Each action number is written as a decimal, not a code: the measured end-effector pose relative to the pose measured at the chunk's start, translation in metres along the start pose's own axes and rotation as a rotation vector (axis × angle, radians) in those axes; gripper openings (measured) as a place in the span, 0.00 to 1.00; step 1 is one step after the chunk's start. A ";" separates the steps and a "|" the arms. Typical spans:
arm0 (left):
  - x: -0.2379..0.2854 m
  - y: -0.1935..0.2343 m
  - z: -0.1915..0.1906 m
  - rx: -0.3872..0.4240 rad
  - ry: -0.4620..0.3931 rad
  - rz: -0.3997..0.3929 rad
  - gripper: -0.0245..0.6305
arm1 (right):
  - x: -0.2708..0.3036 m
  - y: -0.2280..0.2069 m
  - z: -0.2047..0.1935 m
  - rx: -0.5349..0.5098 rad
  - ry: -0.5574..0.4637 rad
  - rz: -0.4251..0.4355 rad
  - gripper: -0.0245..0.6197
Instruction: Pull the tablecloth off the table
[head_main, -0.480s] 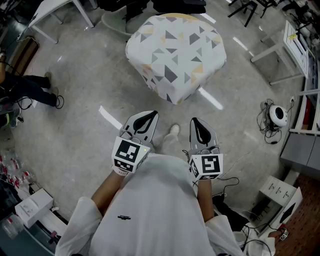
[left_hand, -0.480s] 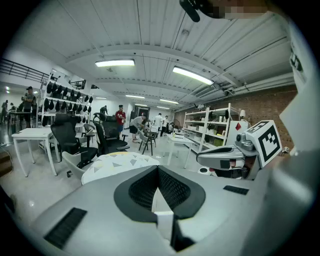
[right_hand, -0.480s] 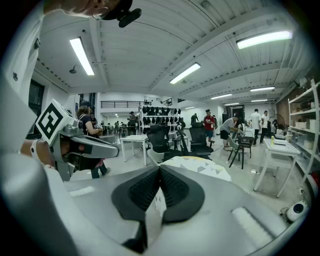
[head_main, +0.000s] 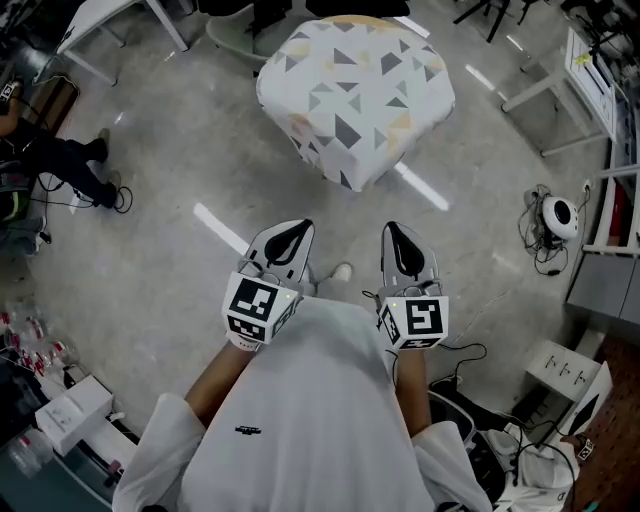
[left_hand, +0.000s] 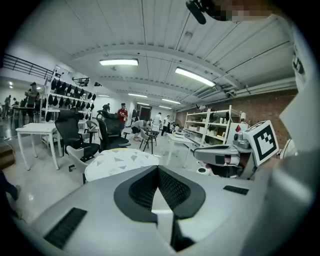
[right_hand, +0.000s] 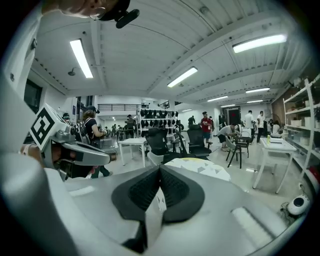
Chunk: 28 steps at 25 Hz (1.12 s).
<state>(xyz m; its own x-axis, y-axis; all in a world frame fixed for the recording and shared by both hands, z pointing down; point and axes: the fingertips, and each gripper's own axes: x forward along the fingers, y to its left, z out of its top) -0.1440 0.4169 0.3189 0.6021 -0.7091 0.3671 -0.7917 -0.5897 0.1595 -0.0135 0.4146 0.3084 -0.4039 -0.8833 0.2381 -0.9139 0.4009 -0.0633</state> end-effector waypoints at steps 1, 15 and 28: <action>0.002 -0.004 0.001 0.000 0.001 0.001 0.05 | -0.003 -0.005 0.001 0.012 -0.007 -0.001 0.05; 0.067 -0.043 0.012 0.062 0.064 0.025 0.05 | -0.030 -0.106 -0.014 0.048 -0.046 -0.046 0.06; 0.143 -0.001 0.040 0.036 0.081 0.001 0.05 | 0.050 -0.137 -0.015 0.054 0.017 -0.012 0.06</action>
<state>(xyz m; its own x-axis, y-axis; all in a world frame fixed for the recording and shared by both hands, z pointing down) -0.0529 0.3010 0.3342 0.5900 -0.6766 0.4406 -0.7870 -0.6038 0.1266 0.0923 0.3194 0.3438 -0.3922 -0.8836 0.2559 -0.9199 0.3757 -0.1127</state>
